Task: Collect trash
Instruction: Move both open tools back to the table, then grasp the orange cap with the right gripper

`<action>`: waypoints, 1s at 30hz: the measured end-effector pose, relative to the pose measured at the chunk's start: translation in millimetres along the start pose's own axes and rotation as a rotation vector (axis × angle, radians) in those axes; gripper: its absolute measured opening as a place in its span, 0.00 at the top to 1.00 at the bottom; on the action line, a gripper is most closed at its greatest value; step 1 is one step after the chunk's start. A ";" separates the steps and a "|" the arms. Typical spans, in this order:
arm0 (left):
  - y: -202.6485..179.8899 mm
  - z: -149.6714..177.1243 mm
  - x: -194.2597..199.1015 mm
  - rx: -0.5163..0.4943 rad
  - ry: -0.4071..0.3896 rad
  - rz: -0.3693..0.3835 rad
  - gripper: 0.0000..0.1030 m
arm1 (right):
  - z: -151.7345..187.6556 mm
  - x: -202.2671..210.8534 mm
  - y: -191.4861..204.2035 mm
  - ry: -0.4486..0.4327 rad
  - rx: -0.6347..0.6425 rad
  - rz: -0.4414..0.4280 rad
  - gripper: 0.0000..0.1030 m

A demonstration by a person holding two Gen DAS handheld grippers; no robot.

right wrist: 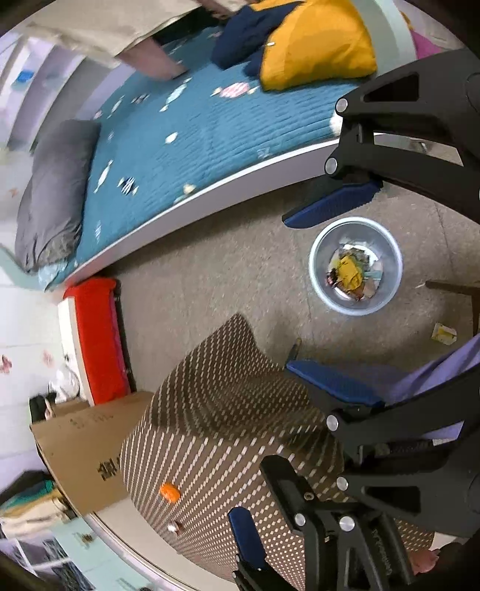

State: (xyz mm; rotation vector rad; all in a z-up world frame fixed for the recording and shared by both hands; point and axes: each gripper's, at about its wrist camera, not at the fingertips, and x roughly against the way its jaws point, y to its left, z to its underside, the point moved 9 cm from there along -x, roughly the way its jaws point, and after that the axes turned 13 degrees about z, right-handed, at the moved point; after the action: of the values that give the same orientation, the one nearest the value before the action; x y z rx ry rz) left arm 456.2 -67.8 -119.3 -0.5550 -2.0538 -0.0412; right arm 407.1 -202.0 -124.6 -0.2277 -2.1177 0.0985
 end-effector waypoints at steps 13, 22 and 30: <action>146.3 0.1 53.5 0.215 -0.074 -0.125 0.22 | -57.8 11.9 134.9 -0.083 0.195 -0.094 0.24; 239.3 8.4 71.8 0.325 -0.092 -0.187 0.20 | -92.8 -0.9 224.8 -0.137 0.329 -0.115 0.25; 288.3 -1.7 65.6 0.345 -0.111 -0.147 0.15 | -110.0 -40.1 264.5 -0.084 0.368 -0.174 0.57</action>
State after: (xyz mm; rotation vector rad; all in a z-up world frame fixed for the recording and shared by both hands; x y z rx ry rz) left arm 545.4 214.1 -119.7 -0.1952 -2.1440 0.2578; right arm 553.6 46.7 -142.4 0.1809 -2.1473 0.3953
